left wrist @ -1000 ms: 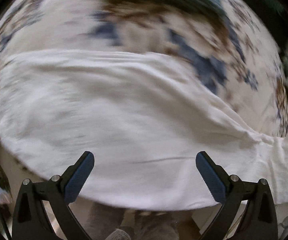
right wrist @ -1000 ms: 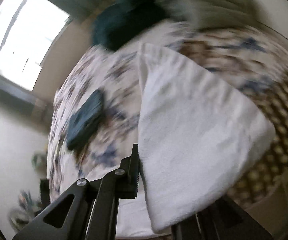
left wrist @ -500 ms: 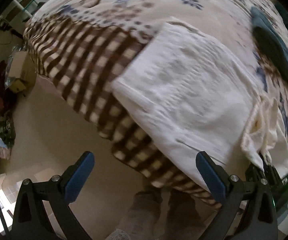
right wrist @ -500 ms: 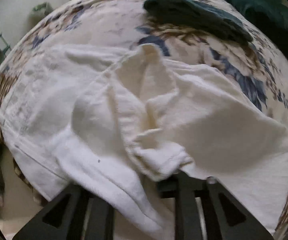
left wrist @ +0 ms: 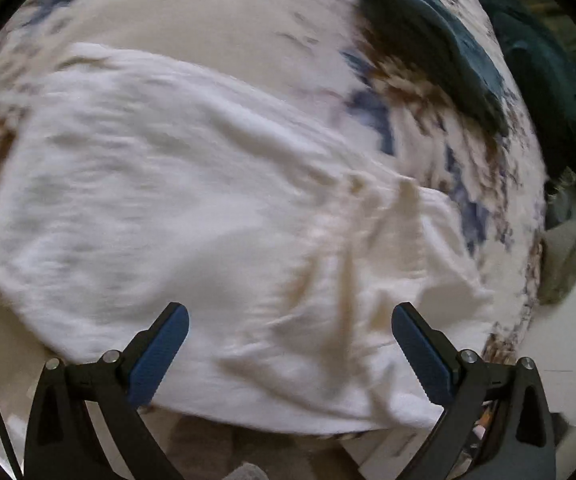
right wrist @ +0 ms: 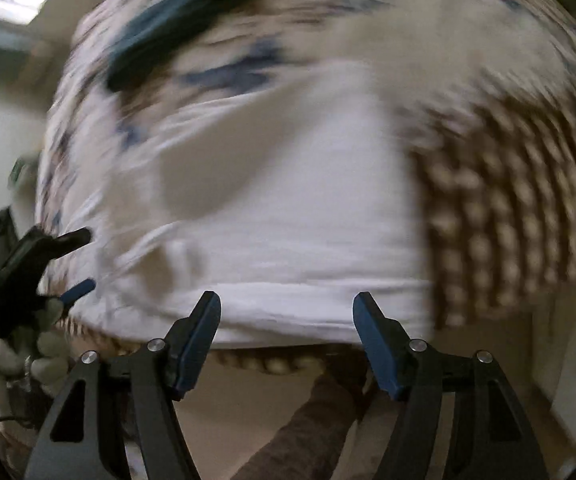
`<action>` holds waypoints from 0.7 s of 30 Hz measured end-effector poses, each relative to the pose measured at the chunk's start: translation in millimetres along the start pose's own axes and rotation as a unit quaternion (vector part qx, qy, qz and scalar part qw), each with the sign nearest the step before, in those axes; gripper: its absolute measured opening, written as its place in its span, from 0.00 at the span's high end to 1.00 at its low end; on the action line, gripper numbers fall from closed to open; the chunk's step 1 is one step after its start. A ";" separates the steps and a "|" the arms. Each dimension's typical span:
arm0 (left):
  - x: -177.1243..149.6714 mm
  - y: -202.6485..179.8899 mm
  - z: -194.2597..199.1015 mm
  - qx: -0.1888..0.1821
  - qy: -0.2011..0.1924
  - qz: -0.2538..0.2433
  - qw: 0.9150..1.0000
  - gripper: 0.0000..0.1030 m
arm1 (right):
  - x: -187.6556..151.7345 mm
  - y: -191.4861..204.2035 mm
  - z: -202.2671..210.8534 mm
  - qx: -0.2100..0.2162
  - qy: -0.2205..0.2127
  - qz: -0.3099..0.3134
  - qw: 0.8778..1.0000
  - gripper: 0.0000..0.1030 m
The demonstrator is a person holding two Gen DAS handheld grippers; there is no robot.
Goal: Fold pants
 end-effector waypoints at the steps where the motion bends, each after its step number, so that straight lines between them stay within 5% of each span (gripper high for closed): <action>1: 0.8 -14.2 -3.7 0.005 0.005 -0.018 1.000 0.00 | 2.7 -13.3 0.0 -0.004 0.002 -0.021 1.000 0.31; 6: -9.2 -60.6 -13.2 0.088 0.008 -0.096 0.991 0.00 | 9.9 -40.2 -0.9 0.017 -0.003 -0.057 0.998 0.31; 10: -11.9 -48.3 -24.9 0.114 0.022 -0.083 0.990 0.00 | 14.9 5.4 1.4 -0.003 -0.005 0.055 0.998 0.31; 12: -10.6 -35.7 -27.7 0.088 0.033 -0.063 0.994 0.00 | 17.3 29.2 -3.0 -0.024 0.000 0.100 0.995 0.31; 13: -9.8 -31.3 -27.0 0.085 0.030 -0.057 0.994 0.04 | 18.6 35.4 -5.4 -0.028 0.003 0.113 0.993 0.31; 16: -14.7 -17.9 -22.9 0.113 0.029 -0.055 0.992 0.39 | 20.6 46.5 -9.9 -0.026 0.007 0.121 0.992 0.31; 19: -30.2 4.5 -13.4 0.180 0.034 -0.065 0.981 0.43 | 22.1 37.7 -11.4 -0.025 0.007 0.105 0.994 0.31; 21: -37.7 16.2 -4.0 0.192 0.034 -0.055 0.979 0.43 | 21.6 26.0 -10.5 -0.029 0.011 0.093 0.995 0.31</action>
Point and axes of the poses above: each gripper's, at about its wrist camera, not at the fingertips, and z roughly against the way its jaws point, y to its left, x to its top, the point moved 1 cm from there along -z, roughly the way its jaws point, and after that the axes turned 13 degrees about y, right-handed, at the moved point
